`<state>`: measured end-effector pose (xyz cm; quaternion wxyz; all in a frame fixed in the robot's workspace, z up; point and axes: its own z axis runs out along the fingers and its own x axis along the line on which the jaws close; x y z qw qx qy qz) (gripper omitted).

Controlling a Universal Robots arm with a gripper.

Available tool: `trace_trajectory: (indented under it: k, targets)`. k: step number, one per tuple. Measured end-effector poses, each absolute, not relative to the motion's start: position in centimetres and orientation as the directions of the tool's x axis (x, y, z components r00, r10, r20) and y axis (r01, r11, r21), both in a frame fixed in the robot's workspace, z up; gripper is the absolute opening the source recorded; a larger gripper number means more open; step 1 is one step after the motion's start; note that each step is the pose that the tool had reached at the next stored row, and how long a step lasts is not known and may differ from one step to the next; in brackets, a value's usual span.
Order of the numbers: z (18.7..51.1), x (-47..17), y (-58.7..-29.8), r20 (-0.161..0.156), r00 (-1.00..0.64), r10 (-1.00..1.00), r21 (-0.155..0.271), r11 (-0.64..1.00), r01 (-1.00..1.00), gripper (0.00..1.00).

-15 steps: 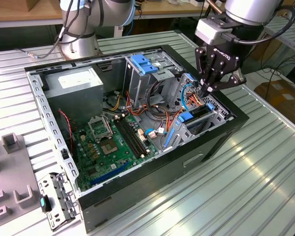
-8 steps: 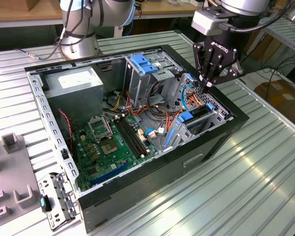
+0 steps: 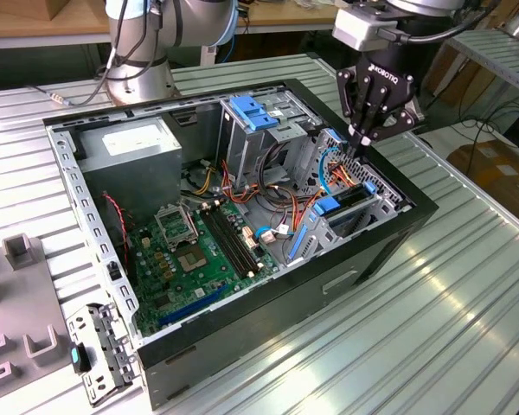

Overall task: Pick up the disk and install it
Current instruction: 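Insert the second disk wire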

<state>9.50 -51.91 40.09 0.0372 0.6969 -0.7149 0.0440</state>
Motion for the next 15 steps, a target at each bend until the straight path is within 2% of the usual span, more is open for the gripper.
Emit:
trace_trajectory:
  k: [10, 15]
  targets:
    - [40.4, 9.6, -49.7, 0.128, -0.025, -0.991, -0.007, 0.025, -1.0, 0.11]
    - [40.4, 9.7, -47.6, 0.143, -0.025, -0.989, 0.0, 0.025, -1.0, 0.11]
